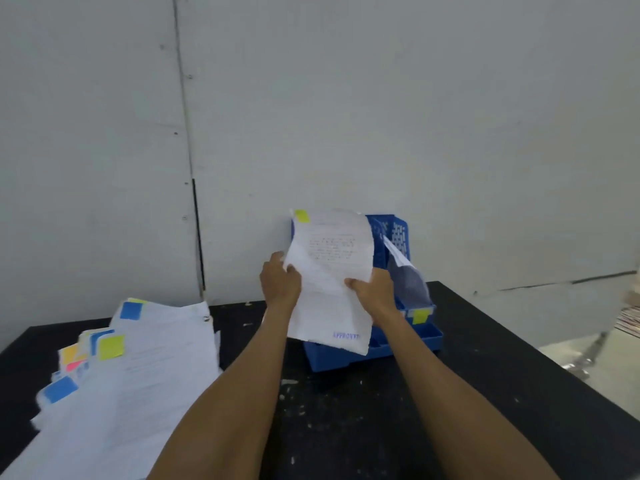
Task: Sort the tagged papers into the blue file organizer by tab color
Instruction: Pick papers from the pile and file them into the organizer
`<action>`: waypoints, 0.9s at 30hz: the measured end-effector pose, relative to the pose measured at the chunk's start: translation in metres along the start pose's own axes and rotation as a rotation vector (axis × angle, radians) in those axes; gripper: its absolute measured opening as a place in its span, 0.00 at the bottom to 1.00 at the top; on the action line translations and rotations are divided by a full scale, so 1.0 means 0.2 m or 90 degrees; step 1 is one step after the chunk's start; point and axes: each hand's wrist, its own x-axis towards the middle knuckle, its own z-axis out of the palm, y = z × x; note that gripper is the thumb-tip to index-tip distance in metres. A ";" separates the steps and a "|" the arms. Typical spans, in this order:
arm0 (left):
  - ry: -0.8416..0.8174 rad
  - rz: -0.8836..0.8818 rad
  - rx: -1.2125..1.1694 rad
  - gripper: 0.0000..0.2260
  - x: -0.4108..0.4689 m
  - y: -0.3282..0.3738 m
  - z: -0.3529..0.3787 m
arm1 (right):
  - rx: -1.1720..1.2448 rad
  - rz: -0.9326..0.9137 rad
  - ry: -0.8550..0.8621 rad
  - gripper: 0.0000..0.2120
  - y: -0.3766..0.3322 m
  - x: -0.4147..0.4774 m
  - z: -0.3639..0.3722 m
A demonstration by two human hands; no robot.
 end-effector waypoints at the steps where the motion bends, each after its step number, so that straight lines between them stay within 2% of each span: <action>1: -0.019 0.012 -0.006 0.19 -0.02 0.04 0.09 | -0.020 0.007 0.035 0.05 0.02 0.04 -0.07; 4: -0.091 0.051 -0.029 0.19 -0.08 0.14 0.35 | -0.062 0.016 0.145 0.10 0.09 0.14 -0.26; 9: -0.241 0.114 -0.015 0.15 -0.20 0.23 0.73 | -0.145 -0.040 0.267 0.10 0.17 0.23 -0.51; 13: -0.376 0.052 -0.051 0.19 -0.23 0.28 0.94 | -0.168 -0.123 0.374 0.10 0.22 0.31 -0.60; 16: -0.435 -0.006 -0.112 0.24 -0.22 0.29 1.08 | -0.190 -0.197 0.391 0.08 0.26 0.38 -0.63; 19: -0.467 -0.075 -0.174 0.38 -0.18 0.25 1.24 | -0.208 -0.226 0.383 0.06 0.32 0.44 -0.63; 22: -0.482 -0.117 -0.174 0.36 -0.13 0.19 1.37 | -0.218 -0.224 0.350 0.07 0.38 0.48 -0.61; 25: -0.482 -0.156 -0.208 0.29 -0.11 0.23 1.37 | -0.217 -0.204 0.314 0.11 0.44 0.48 -0.58; 27: -0.479 -0.179 -0.210 0.30 -0.10 0.26 1.35 | -0.214 -0.204 0.324 0.14 0.47 0.50 -0.57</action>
